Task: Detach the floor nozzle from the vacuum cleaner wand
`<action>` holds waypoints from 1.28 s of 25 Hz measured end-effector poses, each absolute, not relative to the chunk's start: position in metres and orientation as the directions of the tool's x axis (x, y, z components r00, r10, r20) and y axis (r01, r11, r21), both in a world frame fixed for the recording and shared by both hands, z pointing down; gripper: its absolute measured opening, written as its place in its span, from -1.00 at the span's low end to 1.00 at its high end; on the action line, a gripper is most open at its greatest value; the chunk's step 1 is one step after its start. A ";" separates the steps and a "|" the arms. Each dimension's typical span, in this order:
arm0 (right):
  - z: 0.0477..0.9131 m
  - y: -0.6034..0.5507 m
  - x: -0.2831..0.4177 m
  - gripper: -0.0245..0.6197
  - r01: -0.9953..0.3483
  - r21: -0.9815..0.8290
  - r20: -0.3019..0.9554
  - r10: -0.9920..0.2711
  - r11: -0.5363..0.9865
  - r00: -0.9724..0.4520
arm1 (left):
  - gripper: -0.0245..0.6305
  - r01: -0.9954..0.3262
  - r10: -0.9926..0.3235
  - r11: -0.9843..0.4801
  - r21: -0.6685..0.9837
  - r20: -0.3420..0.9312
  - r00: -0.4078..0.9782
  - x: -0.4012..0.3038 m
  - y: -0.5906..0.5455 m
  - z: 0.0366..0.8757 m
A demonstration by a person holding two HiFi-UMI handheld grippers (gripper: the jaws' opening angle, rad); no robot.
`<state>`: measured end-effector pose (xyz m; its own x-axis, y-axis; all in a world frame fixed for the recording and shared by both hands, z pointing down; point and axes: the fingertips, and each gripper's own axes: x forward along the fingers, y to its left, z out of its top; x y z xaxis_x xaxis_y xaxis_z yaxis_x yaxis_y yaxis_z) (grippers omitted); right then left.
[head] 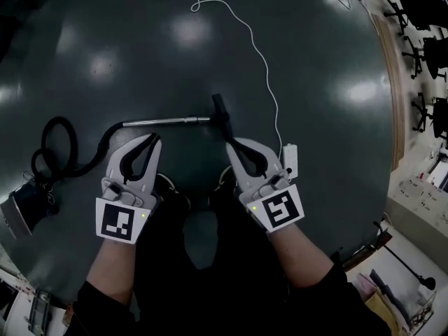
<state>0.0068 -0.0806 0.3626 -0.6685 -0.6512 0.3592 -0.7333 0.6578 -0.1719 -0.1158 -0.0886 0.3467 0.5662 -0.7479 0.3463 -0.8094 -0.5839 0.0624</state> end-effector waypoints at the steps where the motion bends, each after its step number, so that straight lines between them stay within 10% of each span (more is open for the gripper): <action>1: 0.376 -0.084 0.006 -0.91 -0.733 -0.170 0.360 -0.651 0.659 -0.669 | -0.85 -0.807 -0.745 -0.587 0.060 0.350 0.568 -0.116 -0.091 0.362; 32: 0.787 -0.079 0.013 -0.55 -0.301 0.000 0.656 -0.228 0.953 -0.719 | -0.48 -0.437 -0.353 -0.897 -0.058 0.688 0.634 -0.088 -0.096 0.825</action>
<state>0.0127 -0.0790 0.7871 -0.7194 -0.2275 0.6563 -0.3015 0.9535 0.0001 -0.0884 -0.0957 0.8246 0.6337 -0.3530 0.6884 -0.4373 -0.8975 -0.0577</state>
